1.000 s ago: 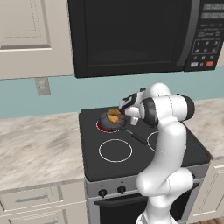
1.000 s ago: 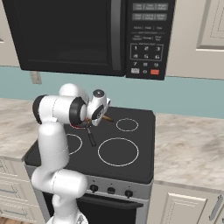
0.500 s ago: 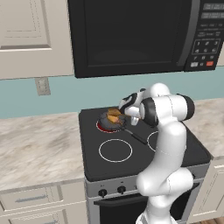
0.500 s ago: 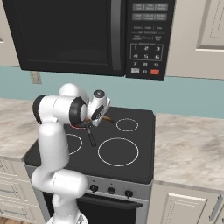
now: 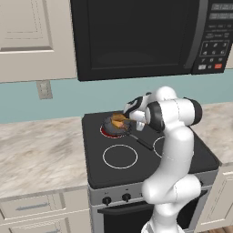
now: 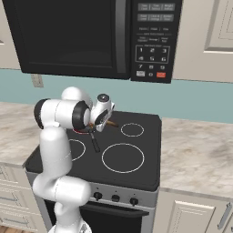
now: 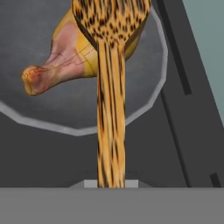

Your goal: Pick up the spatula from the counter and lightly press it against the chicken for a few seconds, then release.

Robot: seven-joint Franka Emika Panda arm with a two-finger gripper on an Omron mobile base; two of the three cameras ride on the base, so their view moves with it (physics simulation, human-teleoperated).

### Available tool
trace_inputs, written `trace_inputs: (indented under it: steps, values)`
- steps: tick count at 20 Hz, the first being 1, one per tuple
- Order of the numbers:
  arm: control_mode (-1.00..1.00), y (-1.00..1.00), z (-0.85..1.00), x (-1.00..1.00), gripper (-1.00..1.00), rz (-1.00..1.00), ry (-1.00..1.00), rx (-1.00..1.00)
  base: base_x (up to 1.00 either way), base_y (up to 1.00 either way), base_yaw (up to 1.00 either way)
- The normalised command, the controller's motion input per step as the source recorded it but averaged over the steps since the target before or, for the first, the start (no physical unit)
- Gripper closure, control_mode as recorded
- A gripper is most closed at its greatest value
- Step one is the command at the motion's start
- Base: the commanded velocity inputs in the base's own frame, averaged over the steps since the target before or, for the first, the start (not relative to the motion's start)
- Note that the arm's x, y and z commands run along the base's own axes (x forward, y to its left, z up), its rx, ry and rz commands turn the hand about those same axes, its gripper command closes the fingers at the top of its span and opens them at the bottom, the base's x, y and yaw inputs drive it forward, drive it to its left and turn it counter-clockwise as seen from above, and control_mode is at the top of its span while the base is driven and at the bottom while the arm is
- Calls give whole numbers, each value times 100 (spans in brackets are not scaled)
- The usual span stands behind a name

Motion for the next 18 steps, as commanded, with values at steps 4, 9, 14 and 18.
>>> trace_inputs:
  steps: [4, 9, 14, 18]
  values:
    - [-100, 0, -5, 0, 100, 2, 0, 0, 0, 0, 0]
    - [-100, 0, -6, 0, 100, 1, 0, -1, 0, 0, 0]
    - [-100, 0, -7, 2, 100, 1, 0, -2, 0, 0, 0]
    - [-100, 0, -7, 5, 100, 1, 0, -2, 0, 0, 0]
